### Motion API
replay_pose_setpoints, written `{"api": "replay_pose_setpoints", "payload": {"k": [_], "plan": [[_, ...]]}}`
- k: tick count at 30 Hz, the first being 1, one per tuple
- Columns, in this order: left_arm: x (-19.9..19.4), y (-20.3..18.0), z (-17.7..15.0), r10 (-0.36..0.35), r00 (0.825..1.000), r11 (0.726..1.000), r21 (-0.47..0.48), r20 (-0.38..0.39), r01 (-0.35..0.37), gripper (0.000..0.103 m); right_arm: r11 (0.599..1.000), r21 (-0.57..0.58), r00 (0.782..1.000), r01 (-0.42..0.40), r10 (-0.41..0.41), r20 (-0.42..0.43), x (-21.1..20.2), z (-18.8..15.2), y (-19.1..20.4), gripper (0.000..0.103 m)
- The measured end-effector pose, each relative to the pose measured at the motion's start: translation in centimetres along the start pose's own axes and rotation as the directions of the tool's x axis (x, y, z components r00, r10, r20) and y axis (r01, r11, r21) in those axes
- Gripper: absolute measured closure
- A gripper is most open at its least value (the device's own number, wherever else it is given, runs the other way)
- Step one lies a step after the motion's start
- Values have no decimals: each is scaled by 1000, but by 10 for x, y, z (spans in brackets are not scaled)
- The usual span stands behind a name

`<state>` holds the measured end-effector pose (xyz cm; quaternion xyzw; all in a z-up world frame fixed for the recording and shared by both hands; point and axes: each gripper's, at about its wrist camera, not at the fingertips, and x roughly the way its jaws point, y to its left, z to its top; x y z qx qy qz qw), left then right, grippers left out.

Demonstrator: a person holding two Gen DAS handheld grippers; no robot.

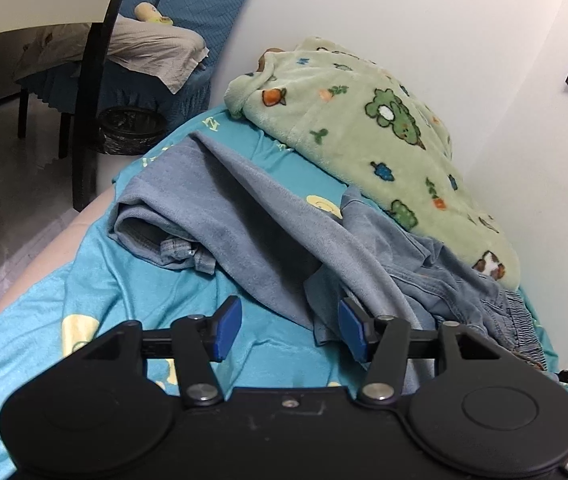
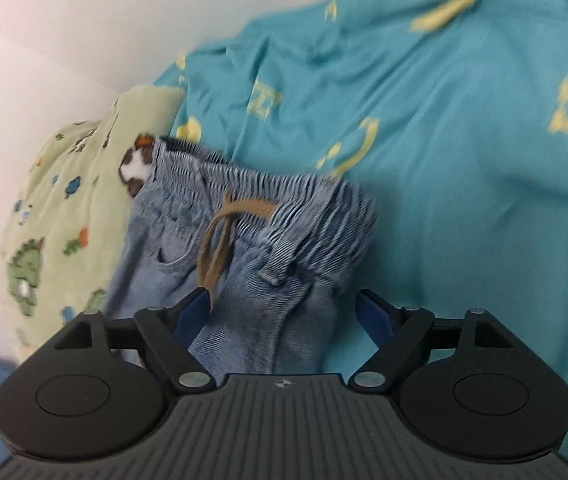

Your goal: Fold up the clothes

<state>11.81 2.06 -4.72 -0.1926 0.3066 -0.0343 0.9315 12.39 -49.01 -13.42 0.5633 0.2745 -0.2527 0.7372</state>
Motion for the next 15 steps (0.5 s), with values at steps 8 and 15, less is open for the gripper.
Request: {"api": "replay_pose_setpoints", "payload": {"k": [8,15], "plan": [[7,-5,-4,23,1000,1000,13,-4,-23,52,996,81,995,-44,51,-83,23,8,-8,19],[14,-8,-6,34,999,999,7,-15,-34,52,999,31,996,-38,40,-74,22,12,-2,70]]}}
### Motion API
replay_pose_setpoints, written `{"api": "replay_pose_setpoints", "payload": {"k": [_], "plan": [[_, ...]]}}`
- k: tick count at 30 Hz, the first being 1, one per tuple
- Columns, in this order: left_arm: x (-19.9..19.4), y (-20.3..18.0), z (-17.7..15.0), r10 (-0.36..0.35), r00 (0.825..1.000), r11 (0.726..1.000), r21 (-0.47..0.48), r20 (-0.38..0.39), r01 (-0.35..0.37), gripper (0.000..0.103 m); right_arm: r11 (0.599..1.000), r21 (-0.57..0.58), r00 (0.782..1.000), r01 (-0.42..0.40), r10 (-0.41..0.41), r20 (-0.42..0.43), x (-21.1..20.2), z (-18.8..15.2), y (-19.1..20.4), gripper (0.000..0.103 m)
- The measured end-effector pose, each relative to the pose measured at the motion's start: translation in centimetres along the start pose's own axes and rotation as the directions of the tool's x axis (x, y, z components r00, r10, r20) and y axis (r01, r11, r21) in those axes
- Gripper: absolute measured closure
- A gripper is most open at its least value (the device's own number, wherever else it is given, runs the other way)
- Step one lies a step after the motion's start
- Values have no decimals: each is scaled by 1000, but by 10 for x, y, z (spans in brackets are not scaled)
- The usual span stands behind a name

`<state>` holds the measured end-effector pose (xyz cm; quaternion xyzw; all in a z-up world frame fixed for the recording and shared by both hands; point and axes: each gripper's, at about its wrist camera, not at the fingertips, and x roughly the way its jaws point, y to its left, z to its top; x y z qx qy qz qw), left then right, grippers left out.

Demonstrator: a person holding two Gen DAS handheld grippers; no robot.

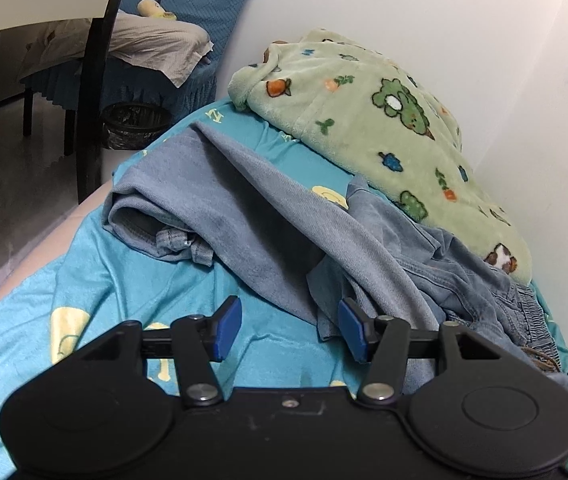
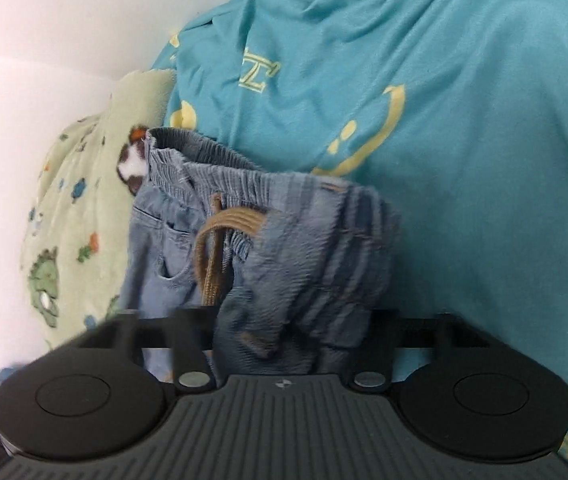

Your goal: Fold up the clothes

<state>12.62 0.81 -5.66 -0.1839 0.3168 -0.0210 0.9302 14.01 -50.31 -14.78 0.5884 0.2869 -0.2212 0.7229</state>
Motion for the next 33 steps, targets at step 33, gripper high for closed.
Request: {"api": "replay_pose_setpoints", "payload": {"k": [33], "plan": [[-2,-10,0,-86,996,996,-1,10,86,52,989,-145,991,36,-17,130,-53,17,15,60]]}}
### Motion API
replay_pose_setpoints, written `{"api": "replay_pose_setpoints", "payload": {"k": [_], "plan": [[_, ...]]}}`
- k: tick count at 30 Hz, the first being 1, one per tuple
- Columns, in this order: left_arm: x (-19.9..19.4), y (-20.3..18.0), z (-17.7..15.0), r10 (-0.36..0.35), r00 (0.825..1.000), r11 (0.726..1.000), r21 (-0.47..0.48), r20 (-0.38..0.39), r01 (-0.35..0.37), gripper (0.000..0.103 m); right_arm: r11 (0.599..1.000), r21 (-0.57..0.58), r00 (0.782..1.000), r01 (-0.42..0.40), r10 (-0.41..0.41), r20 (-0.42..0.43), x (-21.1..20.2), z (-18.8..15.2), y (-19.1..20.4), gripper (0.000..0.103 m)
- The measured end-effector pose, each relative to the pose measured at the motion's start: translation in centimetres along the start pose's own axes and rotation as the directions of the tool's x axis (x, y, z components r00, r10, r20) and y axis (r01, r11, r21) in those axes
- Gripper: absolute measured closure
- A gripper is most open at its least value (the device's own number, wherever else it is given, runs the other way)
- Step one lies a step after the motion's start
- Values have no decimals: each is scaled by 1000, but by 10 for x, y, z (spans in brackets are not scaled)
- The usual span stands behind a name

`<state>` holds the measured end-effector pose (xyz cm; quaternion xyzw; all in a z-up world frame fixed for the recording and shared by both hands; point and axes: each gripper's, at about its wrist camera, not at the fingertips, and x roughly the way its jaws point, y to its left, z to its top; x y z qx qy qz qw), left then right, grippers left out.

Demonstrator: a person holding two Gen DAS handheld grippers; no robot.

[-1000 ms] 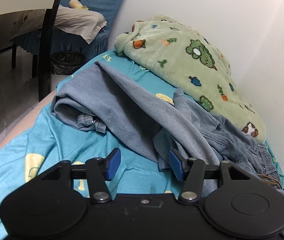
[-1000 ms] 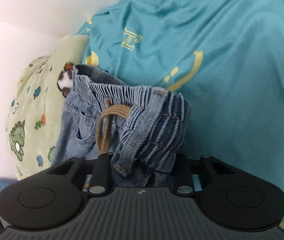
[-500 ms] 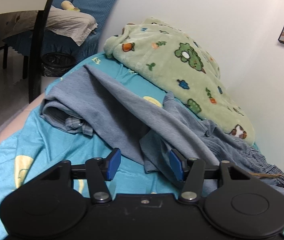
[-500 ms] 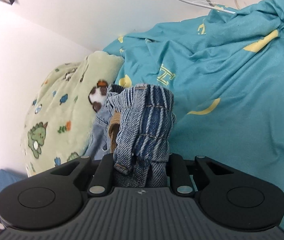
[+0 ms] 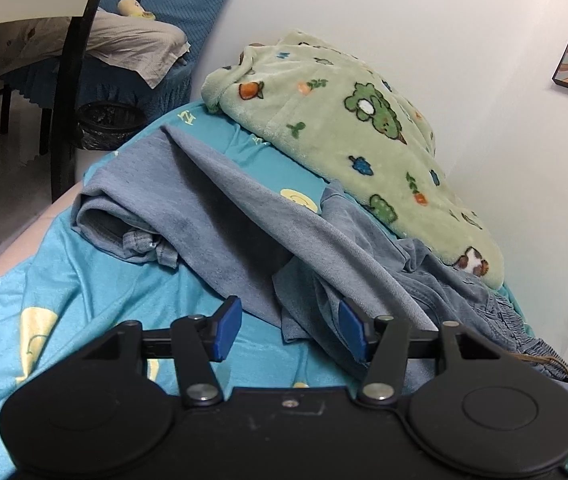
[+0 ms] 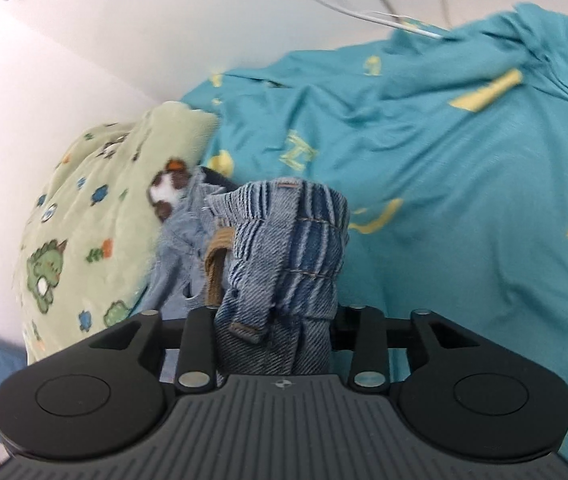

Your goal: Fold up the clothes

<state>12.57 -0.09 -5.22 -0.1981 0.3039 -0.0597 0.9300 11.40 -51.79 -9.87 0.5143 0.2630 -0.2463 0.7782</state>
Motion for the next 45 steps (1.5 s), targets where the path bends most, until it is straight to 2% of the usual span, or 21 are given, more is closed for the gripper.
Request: {"api": "replay_pose_setpoints", "payload": {"k": [7,11,13,17,18,20,24,27,30,33,37,40,42,45], "plan": [[2,-1,-2,26,1000,1000,13,-1,-26,52,997,-14,997,74,-74,15,3,-4,-3,55],[3,-3,-3,37,999,999,26,1,-37,52,987,1,986,161,-161,46,8,-3,-11,32],[2,-5,-4,38,999,999,33,6,-38,52,988,60,988,145,-148,49,8,-1,-22,32],[2,-8,-4,35,999,998,42,10,-36,52,993,91,997,68,-71,29,12,1,-32,36],[2,-9,-4,34,999,998,43,10,-35,52,995,86,998,57,-60,29,12,0,-31,44],[1,-10,-5,32,999,998,45,11,-33,52,997,63,998,52,-54,30,13,-1,-29,52],[0,-10,-4,21,1000,999,37,11,-21,52,995,77,998,61,-63,25,14,-2,-30,52],[0,-9,-3,7,1000,1000,25,10,-7,52,988,151,1000,25,-26,5,10,-1,-39,48],[-1,-10,-2,-17,1000,1000,21,10,17,52,972,232,999,-34,39,-17,5,0,-49,48],[-2,-12,-1,-45,999,999,22,11,45,52,965,251,997,-74,76,1,-7,-2,-52,48],[-4,-13,0,-82,997,996,22,11,82,52,981,187,998,-50,43,41,-13,-2,-43,48],[-4,-11,1,-94,996,996,8,13,93,52,994,111,997,18,-26,66,-3,0,-35,51],[-5,-6,4,-96,995,995,-16,15,96,53,997,45,995,60,-63,75,7,0,-29,67],[-6,0,8,-98,995,994,-50,19,99,53,998,-37,989,53,-47,141,2,-1,-12,75]]}}
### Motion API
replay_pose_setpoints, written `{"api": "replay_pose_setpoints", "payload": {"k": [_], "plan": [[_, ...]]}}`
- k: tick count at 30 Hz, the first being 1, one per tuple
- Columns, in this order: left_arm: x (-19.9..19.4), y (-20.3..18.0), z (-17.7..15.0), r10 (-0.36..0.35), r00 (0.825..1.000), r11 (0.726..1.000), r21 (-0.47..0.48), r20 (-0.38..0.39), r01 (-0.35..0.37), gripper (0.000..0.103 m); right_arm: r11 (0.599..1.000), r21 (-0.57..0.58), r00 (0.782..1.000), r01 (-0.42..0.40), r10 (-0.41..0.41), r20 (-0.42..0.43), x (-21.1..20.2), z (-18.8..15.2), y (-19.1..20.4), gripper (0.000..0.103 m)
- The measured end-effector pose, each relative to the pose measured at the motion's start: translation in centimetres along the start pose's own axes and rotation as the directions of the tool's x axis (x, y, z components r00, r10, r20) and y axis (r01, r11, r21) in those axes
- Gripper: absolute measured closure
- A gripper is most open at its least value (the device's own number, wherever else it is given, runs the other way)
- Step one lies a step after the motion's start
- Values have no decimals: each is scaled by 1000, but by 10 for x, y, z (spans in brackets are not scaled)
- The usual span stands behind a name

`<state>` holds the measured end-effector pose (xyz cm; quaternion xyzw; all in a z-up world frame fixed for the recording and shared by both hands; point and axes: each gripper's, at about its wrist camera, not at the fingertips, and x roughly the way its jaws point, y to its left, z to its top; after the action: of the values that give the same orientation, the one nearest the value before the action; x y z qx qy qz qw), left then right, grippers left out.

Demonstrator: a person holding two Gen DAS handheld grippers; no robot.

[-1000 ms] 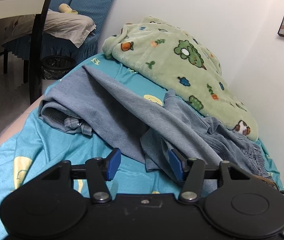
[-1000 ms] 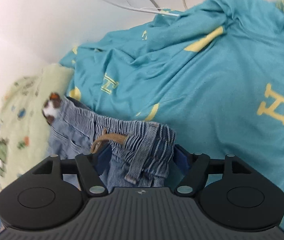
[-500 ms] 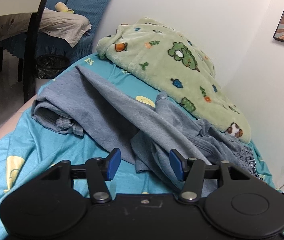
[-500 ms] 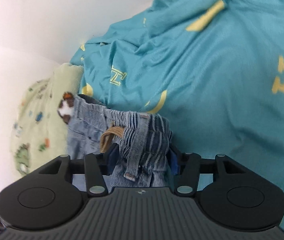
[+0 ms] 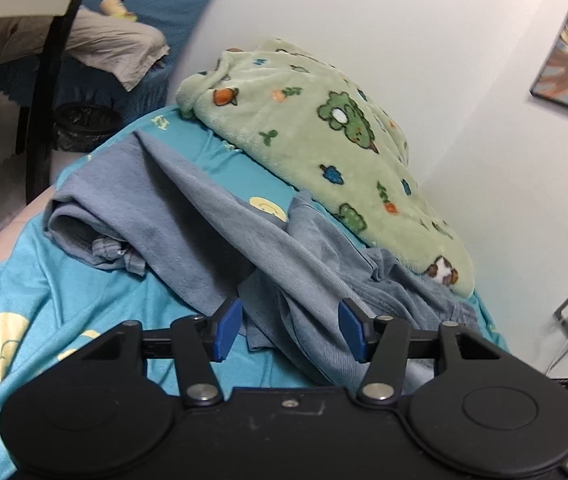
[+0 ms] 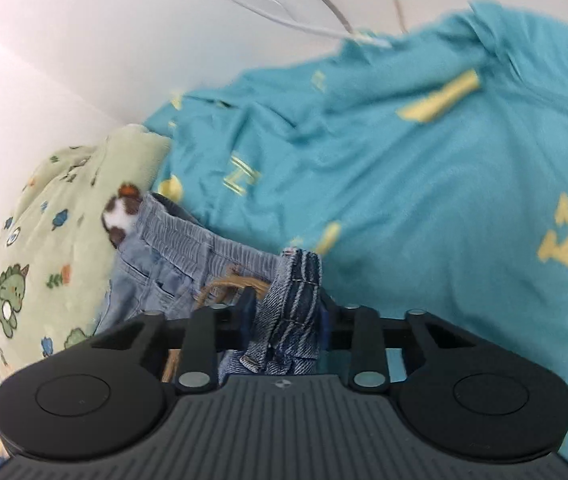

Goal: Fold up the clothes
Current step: 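Open the right gripper and release the waistband onto the jeans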

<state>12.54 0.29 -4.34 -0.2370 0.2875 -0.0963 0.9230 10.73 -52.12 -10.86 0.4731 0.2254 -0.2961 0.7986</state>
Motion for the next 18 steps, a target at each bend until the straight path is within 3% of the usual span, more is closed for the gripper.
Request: {"api": "replay_pose_setpoints", "payload": {"k": [2,4,7,11,14,18], "plan": [[-2,5,3,-4,1000,999,-32,3,4,53,995,-73,993,-72,79,91,-18,0,19,77],[-7,9,7,-6,1000,998,-59,10,6,53,977,-155,962,-143,175,212,-42,-1,41,79],[-14,13,12,2,1000,996,-85,24,0,53,973,-176,931,-150,199,306,-54,3,49,80],[-17,17,16,3,1000,994,-105,31,0,53,997,-80,954,-18,41,297,-29,14,17,80],[-15,13,19,42,998,998,-56,45,-39,53,995,-23,974,97,-90,207,3,14,-11,80],[-14,16,21,42,999,997,-66,28,-40,53,984,-34,976,175,-169,139,16,7,-20,75]]}}
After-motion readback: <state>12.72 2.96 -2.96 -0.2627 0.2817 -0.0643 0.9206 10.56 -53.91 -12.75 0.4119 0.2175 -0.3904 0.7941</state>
